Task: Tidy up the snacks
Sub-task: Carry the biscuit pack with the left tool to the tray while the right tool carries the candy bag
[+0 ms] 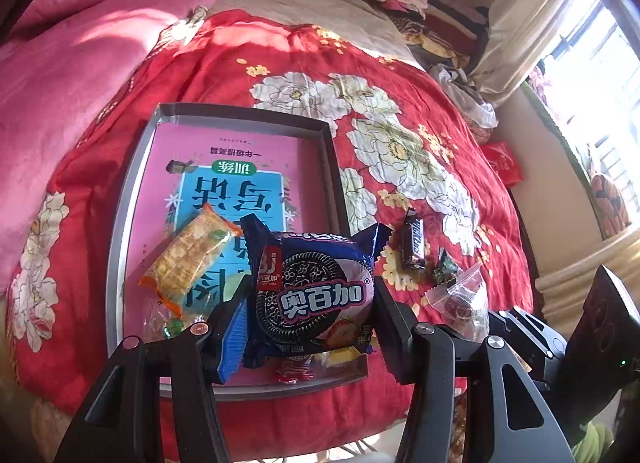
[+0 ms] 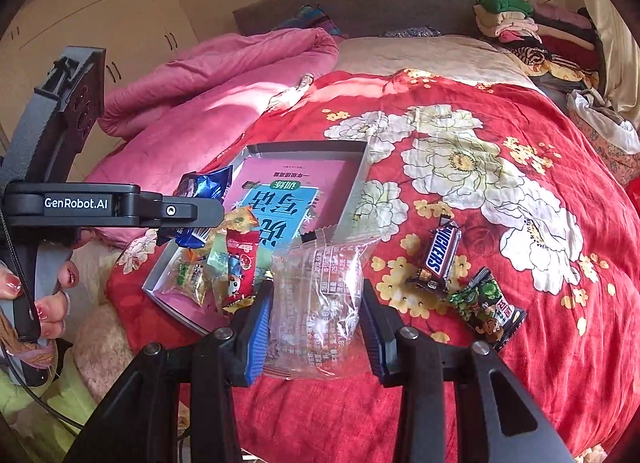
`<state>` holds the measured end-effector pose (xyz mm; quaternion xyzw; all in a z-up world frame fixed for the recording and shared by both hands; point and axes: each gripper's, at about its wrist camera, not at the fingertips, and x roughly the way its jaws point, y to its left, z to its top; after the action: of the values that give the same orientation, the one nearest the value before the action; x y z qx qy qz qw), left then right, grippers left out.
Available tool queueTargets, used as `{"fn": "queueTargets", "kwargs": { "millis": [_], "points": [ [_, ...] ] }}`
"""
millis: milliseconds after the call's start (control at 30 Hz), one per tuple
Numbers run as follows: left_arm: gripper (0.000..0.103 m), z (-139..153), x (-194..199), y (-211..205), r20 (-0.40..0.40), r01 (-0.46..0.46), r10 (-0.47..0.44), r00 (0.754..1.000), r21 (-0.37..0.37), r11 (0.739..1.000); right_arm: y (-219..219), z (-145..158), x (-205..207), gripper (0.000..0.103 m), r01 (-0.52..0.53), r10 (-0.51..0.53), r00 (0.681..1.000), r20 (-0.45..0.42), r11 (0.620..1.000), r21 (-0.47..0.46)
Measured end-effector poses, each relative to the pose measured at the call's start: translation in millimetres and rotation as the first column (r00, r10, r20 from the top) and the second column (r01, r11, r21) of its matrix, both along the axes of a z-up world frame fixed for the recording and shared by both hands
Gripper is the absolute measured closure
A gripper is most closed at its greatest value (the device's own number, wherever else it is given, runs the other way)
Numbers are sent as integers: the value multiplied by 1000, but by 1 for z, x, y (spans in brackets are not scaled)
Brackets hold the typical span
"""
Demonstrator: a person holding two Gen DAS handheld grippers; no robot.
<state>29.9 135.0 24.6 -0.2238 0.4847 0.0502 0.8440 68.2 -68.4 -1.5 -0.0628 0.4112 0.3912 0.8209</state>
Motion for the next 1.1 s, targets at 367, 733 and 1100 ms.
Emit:
{"fn": "queueTargets", "kwargs": {
  "millis": [367,733,1100],
  "points": [
    [46,2,-28,33,18,-81,81,997,-2,997,25,4,-15,62,-69,70,997,13,997,-21],
    [46,-10,-56,64,-3,-157,157,988,11,987,58,2,-32,62,-167,168,986,18,985,-51],
    [46,-24,-70,79,-28,-191,192,981,18,981,93,-4,-42,62,-247,249,968,16,965,-84]
  ]
}}
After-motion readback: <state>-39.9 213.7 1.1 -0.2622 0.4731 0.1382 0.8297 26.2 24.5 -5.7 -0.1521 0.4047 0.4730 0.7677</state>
